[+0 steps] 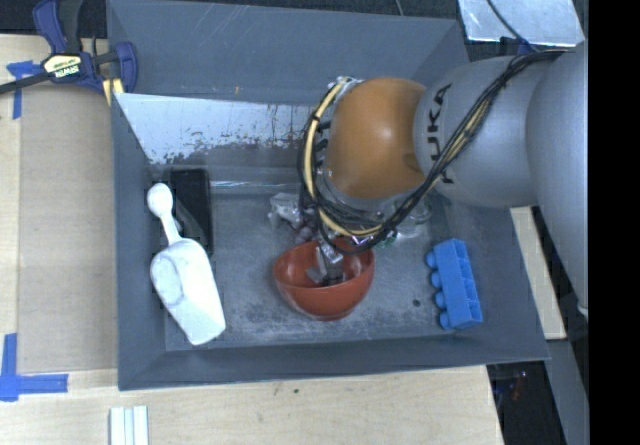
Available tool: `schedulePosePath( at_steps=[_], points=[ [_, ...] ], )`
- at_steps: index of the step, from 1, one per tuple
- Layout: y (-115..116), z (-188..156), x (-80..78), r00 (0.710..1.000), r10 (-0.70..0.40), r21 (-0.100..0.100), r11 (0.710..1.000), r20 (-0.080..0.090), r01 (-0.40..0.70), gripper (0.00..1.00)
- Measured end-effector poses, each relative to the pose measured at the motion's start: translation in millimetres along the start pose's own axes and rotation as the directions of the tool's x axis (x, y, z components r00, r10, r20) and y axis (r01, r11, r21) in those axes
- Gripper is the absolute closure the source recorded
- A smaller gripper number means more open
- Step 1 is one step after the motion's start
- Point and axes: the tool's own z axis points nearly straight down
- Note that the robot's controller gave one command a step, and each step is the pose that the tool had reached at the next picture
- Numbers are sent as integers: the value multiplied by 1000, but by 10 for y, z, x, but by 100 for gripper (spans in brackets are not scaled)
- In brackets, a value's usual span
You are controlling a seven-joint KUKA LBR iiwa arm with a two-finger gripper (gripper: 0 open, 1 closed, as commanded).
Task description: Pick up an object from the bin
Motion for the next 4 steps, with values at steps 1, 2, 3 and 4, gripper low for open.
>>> schedulePosePath(
  at_steps=[1, 2, 3, 4],
  points=[
    [247, -16, 399, 968, -251, 1, 968, 3, 251, 0],
    [18, -977, 51, 999, -46, 2, 999, 7, 46, 0],
    [50, -1255, 92, 997, -82, 4, 997, 10, 82, 0],
    [202, -1063, 577, 951, -309, 7, 951, 11, 309, 0]
  ],
)
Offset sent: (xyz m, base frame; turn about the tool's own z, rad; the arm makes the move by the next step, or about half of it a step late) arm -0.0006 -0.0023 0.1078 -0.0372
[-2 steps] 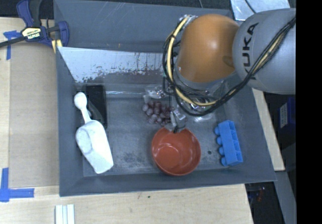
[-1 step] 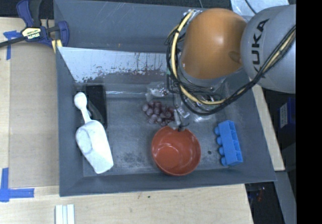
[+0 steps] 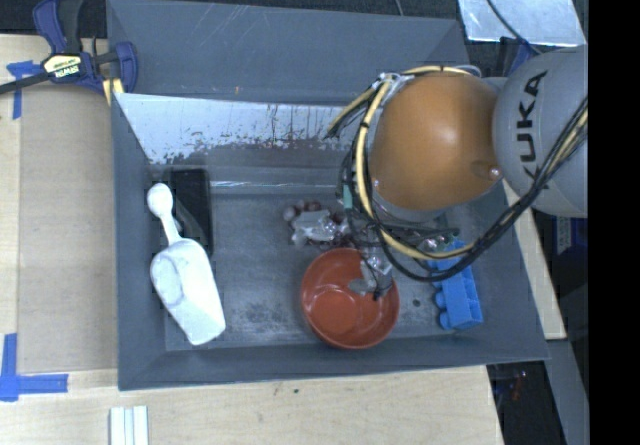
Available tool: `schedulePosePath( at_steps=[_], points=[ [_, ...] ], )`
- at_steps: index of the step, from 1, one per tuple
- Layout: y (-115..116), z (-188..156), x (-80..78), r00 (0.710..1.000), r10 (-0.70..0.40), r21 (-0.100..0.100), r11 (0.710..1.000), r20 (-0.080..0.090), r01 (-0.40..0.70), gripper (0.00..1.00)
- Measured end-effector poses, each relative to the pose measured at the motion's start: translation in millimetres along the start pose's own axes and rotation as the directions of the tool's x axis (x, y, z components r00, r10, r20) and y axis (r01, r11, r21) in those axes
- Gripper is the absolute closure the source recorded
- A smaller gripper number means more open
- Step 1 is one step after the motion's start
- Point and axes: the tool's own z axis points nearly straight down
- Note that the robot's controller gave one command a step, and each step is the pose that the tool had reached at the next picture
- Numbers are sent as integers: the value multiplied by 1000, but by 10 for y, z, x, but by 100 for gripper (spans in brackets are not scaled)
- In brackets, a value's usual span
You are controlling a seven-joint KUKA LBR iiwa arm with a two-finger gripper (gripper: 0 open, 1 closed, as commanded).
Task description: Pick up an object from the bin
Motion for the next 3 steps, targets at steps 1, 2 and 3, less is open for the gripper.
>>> schedulePosePath(
  at_steps=[1, 2, 3],
  points=[
    [-164, 243, -216, 989, -147, 5, 989, 6, 147, 0],
    [-99, 125, -132, 993, -115, -1, 993, 2, 115, 0],
    [87, -183, 331, 928, -372, 1, 928, 2, 371, 100]
  ],
)
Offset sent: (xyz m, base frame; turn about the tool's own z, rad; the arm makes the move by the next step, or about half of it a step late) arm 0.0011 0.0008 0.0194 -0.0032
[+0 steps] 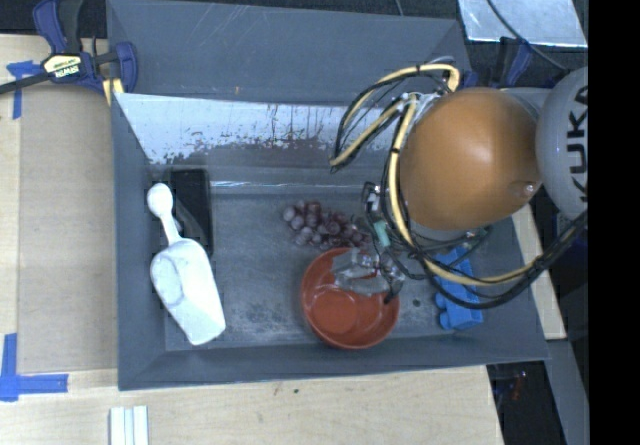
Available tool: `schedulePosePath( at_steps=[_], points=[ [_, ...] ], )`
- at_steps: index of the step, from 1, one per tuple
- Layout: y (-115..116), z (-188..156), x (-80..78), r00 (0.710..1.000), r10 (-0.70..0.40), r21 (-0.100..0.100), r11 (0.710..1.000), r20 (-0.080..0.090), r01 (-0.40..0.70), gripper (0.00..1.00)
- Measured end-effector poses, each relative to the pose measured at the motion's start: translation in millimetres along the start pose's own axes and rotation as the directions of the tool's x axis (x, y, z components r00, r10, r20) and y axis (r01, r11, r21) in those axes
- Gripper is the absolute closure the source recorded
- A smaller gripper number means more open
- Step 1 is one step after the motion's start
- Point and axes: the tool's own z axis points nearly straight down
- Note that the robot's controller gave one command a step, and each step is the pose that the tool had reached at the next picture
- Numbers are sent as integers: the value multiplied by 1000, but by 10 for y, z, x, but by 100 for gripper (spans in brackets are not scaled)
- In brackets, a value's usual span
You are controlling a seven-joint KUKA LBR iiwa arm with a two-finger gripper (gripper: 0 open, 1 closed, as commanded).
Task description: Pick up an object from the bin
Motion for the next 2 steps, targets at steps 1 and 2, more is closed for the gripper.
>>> schedulePosePath(
  at_steps=[1, 2],
  points=[
    [0, 3, -5, 1000, 0, -1, 1000, 0, 0, 100],
    [-213, 7, 150, 974, -228, 2, 974, 2, 228, 100]
  ],
)
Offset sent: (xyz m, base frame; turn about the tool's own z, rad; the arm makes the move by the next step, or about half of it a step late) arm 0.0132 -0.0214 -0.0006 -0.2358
